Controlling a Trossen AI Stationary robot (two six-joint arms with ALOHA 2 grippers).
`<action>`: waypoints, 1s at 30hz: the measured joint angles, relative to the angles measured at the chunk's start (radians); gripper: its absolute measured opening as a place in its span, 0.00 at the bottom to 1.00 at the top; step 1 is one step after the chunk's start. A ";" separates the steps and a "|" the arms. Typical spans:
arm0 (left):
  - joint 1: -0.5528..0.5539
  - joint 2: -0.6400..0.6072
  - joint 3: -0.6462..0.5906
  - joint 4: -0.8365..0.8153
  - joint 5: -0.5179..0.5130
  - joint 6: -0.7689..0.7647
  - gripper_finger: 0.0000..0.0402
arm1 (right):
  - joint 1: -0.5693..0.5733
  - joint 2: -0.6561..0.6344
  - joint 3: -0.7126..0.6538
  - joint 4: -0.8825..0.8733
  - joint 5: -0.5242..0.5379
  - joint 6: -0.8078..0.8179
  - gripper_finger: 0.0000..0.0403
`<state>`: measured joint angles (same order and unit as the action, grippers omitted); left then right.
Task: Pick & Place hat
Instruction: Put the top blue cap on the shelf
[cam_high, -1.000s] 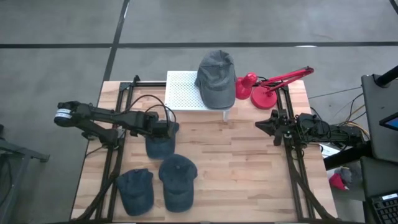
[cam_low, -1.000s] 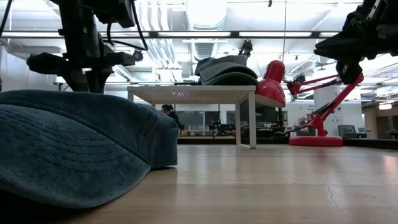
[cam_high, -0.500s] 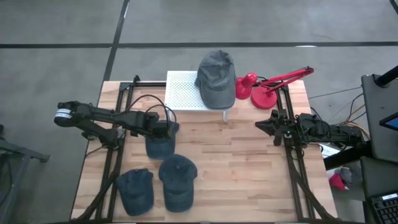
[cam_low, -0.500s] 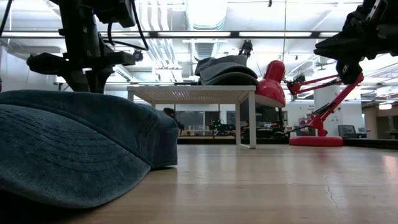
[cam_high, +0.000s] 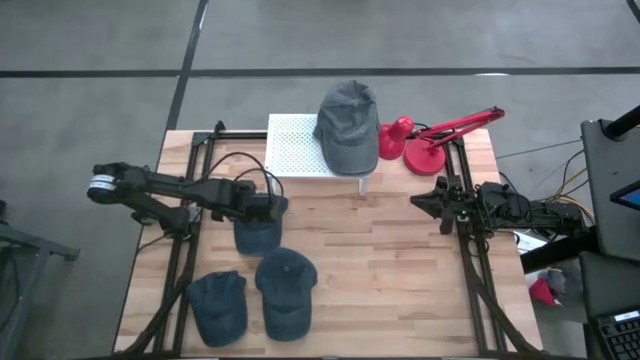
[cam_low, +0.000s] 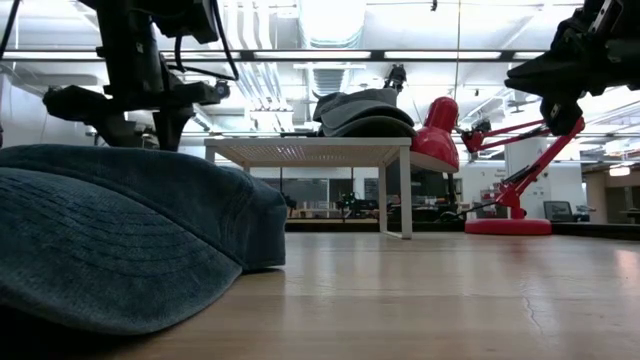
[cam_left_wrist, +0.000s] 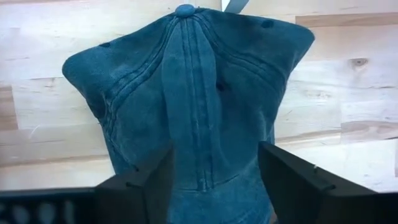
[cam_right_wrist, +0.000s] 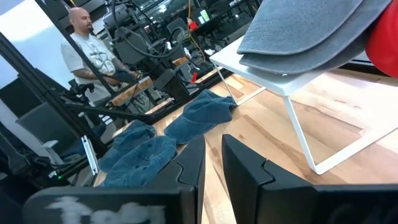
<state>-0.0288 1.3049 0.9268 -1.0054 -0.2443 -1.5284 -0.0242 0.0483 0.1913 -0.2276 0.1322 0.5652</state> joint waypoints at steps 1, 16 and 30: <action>0.000 0.003 -0.002 0.001 0.000 0.000 0.58 | 0.000 0.000 0.000 0.000 0.001 0.000 0.13; 0.000 0.177 -0.088 0.142 0.000 -0.037 0.66 | 0.000 0.000 0.000 0.000 0.001 0.000 0.13; 0.000 0.284 -0.094 0.235 0.058 -0.045 0.38 | 0.000 0.000 0.000 0.000 0.002 0.000 0.13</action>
<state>-0.0284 1.5884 0.8326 -0.7708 -0.1867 -1.5738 -0.0244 0.0483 0.1913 -0.2276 0.1343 0.5653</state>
